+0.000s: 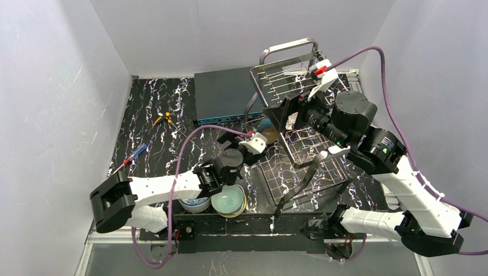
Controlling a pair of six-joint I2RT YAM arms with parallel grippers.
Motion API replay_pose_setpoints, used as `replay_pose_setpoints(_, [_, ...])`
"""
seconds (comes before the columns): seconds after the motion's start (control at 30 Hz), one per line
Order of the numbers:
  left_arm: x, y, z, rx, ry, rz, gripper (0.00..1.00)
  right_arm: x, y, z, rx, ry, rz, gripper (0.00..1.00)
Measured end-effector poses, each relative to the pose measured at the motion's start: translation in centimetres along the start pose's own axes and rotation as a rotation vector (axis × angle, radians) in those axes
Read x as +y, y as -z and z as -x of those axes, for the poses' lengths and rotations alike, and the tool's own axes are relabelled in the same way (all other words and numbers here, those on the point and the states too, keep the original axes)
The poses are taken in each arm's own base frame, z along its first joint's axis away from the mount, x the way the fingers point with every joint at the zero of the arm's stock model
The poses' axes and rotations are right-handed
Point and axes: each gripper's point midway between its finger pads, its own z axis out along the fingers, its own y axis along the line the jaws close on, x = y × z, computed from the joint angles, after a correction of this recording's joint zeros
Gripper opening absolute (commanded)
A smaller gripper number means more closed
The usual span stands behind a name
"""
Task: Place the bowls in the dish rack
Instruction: Pick up the bowl from the center of the board.
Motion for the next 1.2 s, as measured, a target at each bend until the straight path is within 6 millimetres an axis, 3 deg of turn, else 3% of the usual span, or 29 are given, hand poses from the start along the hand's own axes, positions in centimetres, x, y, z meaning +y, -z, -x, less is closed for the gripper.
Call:
replay_pose_setpoints(0.33, [0.7, 0.6, -6.5, 0.291, 0.231, -0.140, 0.98, 0.2, -0.5, 0.0, 0.000, -0.005, 0.008, 0.99])
replay_pose_setpoints(0.57, [1.3, 2.8, -10.0, 0.507, 0.401, -0.178, 0.98, 0.4, -0.7, -0.3, 0.008, -0.013, 0.016, 0.99])
replay_pose_setpoints(0.93, [4.1, 6.9, -11.1, 0.745, 0.700, -0.139, 0.98, 0.8, -1.5, -1.7, 0.046, -0.037, 0.032, 0.99])
replay_pose_setpoints(1.2, [6.1, 10.6, -12.3, 0.887, 0.942, -0.008, 0.97, 1.2, -1.7, -1.9, 0.054, -0.051, 0.053, 0.99])
